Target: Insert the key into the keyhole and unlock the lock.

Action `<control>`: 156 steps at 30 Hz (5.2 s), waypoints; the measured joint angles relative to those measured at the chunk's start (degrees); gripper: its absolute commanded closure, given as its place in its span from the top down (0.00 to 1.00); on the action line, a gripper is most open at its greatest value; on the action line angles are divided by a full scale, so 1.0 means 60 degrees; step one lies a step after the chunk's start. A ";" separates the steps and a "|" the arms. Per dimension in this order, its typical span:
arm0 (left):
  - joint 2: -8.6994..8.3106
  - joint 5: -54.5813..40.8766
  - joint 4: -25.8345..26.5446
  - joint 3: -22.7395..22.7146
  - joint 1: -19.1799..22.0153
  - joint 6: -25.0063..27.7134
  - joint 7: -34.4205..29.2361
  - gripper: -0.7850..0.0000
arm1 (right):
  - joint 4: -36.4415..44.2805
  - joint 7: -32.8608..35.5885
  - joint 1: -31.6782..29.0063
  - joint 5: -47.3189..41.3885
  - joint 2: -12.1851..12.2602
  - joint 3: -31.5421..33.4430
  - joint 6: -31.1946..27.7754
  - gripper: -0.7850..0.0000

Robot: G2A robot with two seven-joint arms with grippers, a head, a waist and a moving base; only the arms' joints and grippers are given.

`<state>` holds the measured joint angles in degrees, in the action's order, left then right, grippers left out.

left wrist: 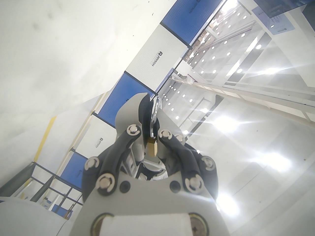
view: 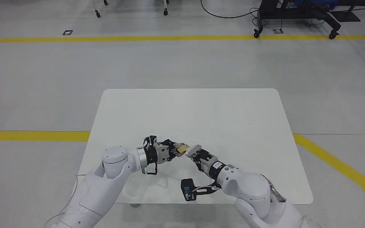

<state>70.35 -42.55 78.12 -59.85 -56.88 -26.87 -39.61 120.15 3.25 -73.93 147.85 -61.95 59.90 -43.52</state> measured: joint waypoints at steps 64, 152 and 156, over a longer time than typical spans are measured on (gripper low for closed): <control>-0.0072 0.0268 0.0572 -0.0213 -0.0347 0.0131 -0.0014 0.00 | -0.0036 0.0443 -0.0105 -0.0657 -0.0111 -0.0011 -0.0002 1.00; 0.0054 0.3160 0.0842 -0.0823 -0.1810 0.7469 0.0104 0.00 | -0.3051 -0.2058 0.0327 -0.8978 -0.0231 0.1777 0.0876 1.00; 0.0061 0.3091 0.0793 -0.0822 -0.1767 0.7367 0.0010 0.00 | -0.2433 -0.2251 -0.0102 -0.7831 -0.0106 0.2216 0.1527 1.00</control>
<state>70.71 -24.01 82.88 -64.78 -67.49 17.33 -39.55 105.56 -10.25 -74.54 100.86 -62.59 73.20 -34.35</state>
